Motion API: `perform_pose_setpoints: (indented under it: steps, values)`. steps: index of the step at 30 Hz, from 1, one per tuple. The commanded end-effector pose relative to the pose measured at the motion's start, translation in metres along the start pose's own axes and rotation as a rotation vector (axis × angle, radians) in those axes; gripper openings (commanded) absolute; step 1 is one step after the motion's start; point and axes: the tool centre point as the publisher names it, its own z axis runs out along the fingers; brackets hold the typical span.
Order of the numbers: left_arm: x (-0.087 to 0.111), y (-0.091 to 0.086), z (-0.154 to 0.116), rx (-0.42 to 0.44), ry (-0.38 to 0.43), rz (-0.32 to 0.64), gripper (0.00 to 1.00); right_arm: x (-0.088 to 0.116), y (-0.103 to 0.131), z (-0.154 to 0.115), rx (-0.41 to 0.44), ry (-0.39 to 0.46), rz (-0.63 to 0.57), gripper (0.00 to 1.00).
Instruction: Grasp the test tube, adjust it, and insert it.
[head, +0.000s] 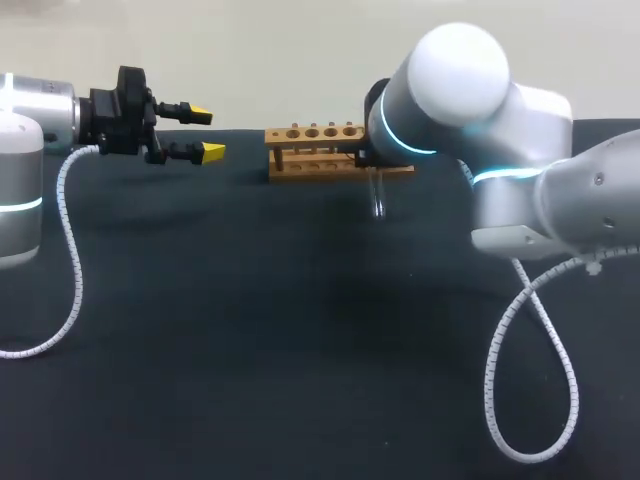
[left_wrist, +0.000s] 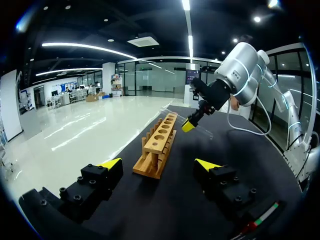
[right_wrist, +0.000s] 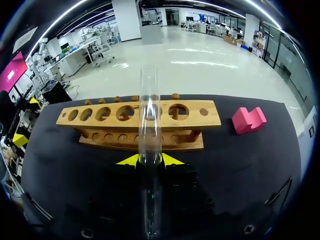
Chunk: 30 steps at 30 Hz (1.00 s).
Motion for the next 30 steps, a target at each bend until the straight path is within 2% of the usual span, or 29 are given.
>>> perform_pose_setpoints:
  steps: [1,15,22,30]
  values:
    - [0.001,0.0,-0.001,-0.001,-0.004,0.003,1.0,0.0,-0.001,0.005,-0.005,0.021,0.0,0.0]
    - [0.001,0.0,-0.001,-0.001,-0.004,0.003,1.0,0.007,-0.002,0.012,-0.019,0.056,0.012,0.0]
    - [0.001,0.0,-0.001,-0.001,-0.004,0.003,1.0,0.009,-0.001,0.0,-0.004,-0.015,0.045,0.0]
    - [0.001,0.0,-0.001,-0.001,-0.004,0.003,1.0,0.01,0.005,-0.023,0.002,-0.148,0.103,0.0]
